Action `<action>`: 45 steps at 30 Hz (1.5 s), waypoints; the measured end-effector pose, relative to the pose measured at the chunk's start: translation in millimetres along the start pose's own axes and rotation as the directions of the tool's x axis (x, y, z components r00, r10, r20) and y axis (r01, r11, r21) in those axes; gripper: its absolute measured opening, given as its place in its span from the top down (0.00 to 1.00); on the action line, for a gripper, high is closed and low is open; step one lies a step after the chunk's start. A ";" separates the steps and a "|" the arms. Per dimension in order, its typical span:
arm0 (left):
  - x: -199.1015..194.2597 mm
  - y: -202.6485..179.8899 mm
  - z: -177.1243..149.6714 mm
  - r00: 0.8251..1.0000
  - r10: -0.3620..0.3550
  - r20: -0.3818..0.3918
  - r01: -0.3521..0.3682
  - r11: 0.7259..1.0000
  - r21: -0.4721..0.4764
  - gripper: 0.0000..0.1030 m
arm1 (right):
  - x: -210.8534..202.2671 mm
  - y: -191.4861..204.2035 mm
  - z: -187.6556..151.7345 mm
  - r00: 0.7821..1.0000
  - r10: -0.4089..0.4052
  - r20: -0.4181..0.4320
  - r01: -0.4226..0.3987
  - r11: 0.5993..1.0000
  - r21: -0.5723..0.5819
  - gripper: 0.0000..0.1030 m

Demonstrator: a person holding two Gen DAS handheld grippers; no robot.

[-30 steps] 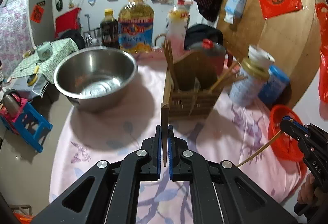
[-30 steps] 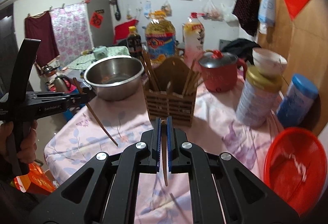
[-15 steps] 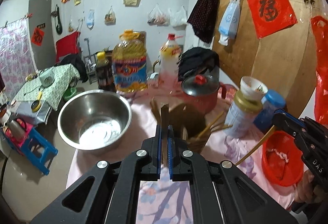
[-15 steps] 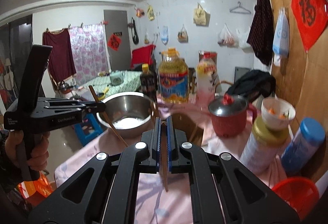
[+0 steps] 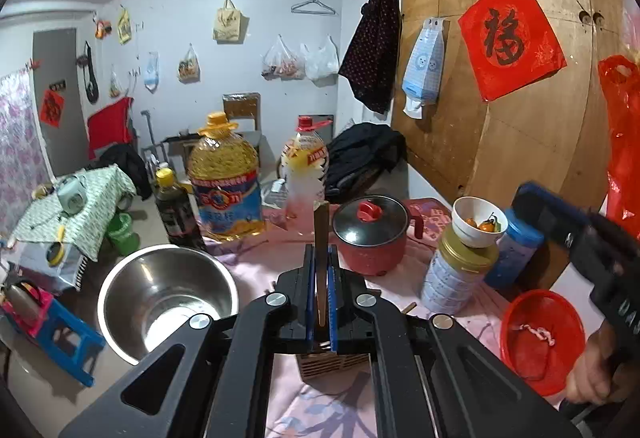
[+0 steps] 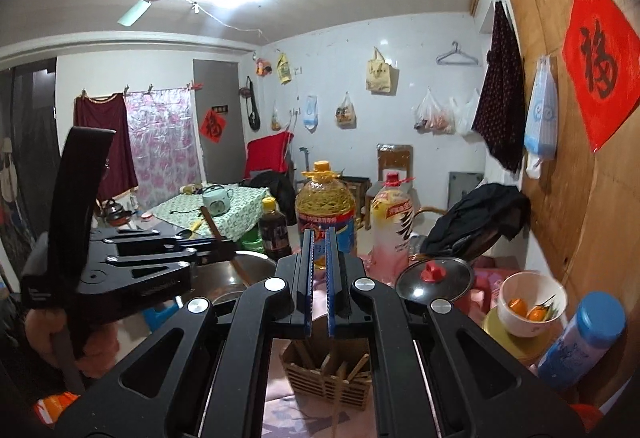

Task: Organize utensils
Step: 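Carry both held chopsticks up over the wooden holder, then lower both chopsticks into the holder slots and open both tools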

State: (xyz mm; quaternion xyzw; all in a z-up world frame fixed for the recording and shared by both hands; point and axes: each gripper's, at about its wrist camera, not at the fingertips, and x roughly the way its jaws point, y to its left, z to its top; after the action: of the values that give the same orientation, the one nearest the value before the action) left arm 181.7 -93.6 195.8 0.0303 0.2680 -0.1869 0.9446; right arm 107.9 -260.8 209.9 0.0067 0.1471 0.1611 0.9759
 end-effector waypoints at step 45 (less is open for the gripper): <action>103.8 47.1 -33.9 0.984 -0.029 -0.173 0.008 0.992 -0.122 0.94 | 201.4 0.0 -141.8 0.852 -0.099 -0.515 0.064 0.994 -0.085 0.93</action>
State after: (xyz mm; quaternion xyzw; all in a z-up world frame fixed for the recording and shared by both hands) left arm 263.9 -79.5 111.0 -0.0132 0.3608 -0.1759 0.9158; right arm 249.1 -201.9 16.9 -0.0745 0.3991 0.1201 0.9060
